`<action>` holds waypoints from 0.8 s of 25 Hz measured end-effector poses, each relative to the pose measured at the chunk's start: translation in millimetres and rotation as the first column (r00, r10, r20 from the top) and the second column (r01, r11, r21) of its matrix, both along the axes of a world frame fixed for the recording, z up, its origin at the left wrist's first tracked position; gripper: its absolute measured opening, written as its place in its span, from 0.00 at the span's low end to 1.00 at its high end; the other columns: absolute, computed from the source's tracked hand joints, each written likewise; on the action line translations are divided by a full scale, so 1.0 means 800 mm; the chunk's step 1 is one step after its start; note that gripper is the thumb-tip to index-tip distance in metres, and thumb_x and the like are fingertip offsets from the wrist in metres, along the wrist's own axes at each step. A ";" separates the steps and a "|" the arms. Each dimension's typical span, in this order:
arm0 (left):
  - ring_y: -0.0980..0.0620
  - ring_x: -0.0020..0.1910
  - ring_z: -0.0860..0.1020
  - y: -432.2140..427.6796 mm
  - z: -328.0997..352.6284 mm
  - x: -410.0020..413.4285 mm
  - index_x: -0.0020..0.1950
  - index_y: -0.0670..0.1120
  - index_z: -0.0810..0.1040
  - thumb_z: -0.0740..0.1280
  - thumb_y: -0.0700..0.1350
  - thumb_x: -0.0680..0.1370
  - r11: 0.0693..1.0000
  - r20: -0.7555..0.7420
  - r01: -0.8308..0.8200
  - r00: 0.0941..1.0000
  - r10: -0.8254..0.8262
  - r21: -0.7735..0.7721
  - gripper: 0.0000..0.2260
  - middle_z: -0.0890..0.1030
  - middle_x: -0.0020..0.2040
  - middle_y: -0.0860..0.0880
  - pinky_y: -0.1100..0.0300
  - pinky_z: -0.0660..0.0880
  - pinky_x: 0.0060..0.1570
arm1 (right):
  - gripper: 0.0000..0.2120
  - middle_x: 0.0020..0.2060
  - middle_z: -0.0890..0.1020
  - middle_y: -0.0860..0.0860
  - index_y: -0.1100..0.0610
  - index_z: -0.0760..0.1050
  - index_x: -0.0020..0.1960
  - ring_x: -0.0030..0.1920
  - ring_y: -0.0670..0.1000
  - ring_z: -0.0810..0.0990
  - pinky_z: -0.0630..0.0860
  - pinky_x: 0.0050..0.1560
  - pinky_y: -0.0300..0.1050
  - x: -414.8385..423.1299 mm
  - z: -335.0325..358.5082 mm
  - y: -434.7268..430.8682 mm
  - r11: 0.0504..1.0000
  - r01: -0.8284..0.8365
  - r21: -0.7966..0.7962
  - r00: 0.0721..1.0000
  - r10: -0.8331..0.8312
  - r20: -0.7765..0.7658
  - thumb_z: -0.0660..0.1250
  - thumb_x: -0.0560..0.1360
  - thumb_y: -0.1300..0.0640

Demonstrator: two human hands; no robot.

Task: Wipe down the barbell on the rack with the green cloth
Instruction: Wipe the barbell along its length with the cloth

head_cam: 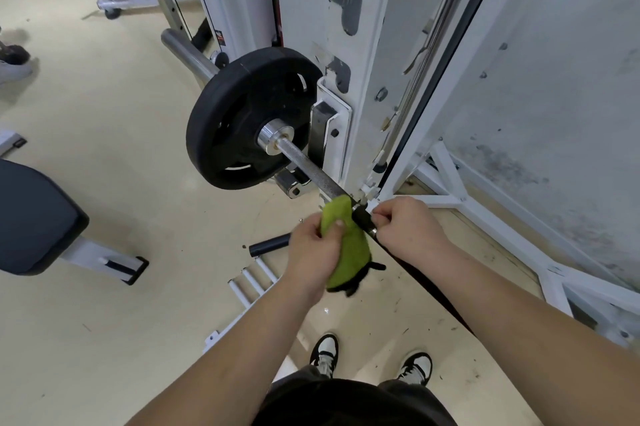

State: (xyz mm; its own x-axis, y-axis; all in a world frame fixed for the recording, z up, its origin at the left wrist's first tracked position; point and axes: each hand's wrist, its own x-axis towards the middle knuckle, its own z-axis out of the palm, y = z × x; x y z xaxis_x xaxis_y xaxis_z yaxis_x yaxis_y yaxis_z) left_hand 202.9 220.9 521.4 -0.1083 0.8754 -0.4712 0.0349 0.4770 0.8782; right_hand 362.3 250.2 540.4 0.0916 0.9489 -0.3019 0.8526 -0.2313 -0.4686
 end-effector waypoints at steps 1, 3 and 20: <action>0.54 0.42 0.82 0.011 0.019 -0.008 0.48 0.48 0.83 0.69 0.44 0.80 0.990 -0.113 0.006 0.994 0.010 0.139 0.04 0.84 0.40 0.51 0.63 0.78 0.41 | 0.09 0.30 0.78 0.55 0.60 0.77 0.35 0.34 0.57 0.75 0.71 0.35 0.46 0.005 0.000 -0.001 1.000 0.011 -0.007 1.000 -0.011 -0.020 0.62 0.72 0.62; 0.62 0.42 0.80 0.042 0.055 -0.018 0.53 0.50 0.85 0.69 0.44 0.80 0.875 -0.321 0.174 0.947 -0.023 0.451 0.06 0.84 0.44 0.56 0.68 0.74 0.42 | 0.10 0.27 0.72 0.52 0.57 0.71 0.29 0.32 0.56 0.69 0.66 0.34 0.46 0.012 0.002 -0.004 0.999 0.037 -0.023 0.997 -0.038 -0.073 0.59 0.68 0.64; 0.48 0.46 0.78 0.138 0.067 0.041 0.58 0.60 0.77 0.62 0.63 0.78 0.378 -0.875 0.835 -0.224 -0.430 -0.400 0.13 0.78 0.43 0.54 0.53 0.78 0.47 | 0.08 0.28 0.67 0.47 0.53 0.64 0.30 0.31 0.51 0.64 0.62 0.34 0.42 0.082 0.020 -0.056 0.940 0.331 -0.084 0.940 -0.336 -0.064 0.58 0.63 0.65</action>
State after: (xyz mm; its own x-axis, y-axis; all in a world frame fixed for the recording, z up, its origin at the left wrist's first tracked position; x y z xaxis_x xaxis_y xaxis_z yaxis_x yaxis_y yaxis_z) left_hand 235.5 331.1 574.7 0.5187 0.7635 -0.3847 0.8316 -0.5550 0.0196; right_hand 427.8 205.3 556.4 0.3731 0.8439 -0.3856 0.6831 -0.5311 -0.5013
